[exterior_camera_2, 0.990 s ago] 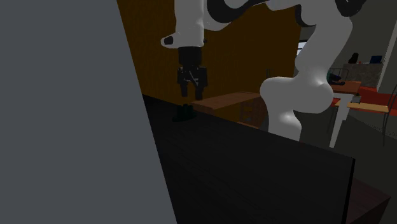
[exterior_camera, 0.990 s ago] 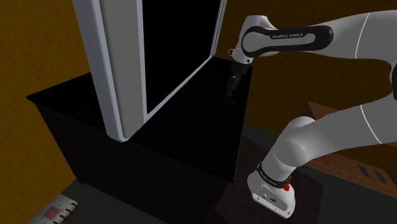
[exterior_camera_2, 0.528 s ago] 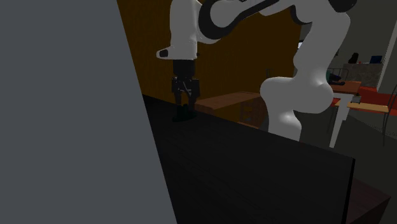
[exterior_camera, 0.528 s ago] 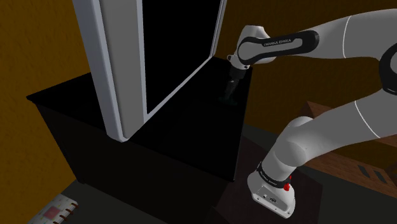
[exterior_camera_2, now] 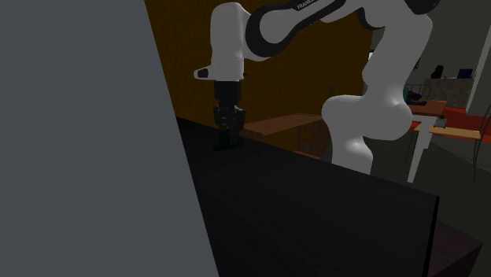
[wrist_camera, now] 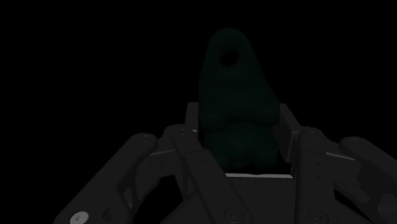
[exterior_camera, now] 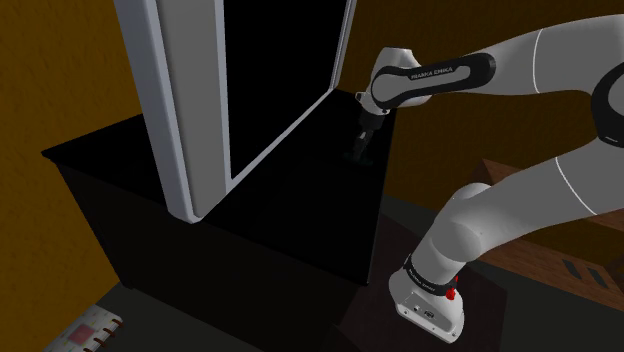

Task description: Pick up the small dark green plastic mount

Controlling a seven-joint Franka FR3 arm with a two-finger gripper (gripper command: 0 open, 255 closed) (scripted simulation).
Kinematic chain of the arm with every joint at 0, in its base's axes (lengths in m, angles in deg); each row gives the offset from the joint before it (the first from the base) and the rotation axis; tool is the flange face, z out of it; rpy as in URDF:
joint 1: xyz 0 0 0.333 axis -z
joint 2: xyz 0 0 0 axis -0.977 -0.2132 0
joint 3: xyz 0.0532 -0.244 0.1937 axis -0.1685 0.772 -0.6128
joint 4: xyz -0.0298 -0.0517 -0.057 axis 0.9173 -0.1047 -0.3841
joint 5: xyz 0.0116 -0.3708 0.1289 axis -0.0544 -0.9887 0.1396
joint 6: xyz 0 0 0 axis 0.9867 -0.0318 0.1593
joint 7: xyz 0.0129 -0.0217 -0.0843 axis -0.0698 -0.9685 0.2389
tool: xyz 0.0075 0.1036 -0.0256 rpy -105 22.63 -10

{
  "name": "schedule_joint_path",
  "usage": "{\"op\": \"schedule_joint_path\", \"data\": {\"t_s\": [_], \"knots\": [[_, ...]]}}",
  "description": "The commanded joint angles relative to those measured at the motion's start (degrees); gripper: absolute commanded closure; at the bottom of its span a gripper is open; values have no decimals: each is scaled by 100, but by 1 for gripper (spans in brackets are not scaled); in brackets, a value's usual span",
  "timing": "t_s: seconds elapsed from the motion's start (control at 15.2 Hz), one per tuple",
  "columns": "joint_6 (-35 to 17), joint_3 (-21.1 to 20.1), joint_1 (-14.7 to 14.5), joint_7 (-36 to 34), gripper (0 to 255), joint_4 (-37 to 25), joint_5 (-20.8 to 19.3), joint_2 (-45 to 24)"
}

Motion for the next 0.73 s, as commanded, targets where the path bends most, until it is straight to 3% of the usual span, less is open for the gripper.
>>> {"op": "schedule_joint_path", "data": {"t_s": [0.0, 0.33, 0.66], "knots": [[-3, 1, 0, -2, 255, 6, 1, -6], [-4, 5, 3, 5, 255, 3, -1, -10], [427, -53, 0, -12, 255, -285, 19, 135]]}}
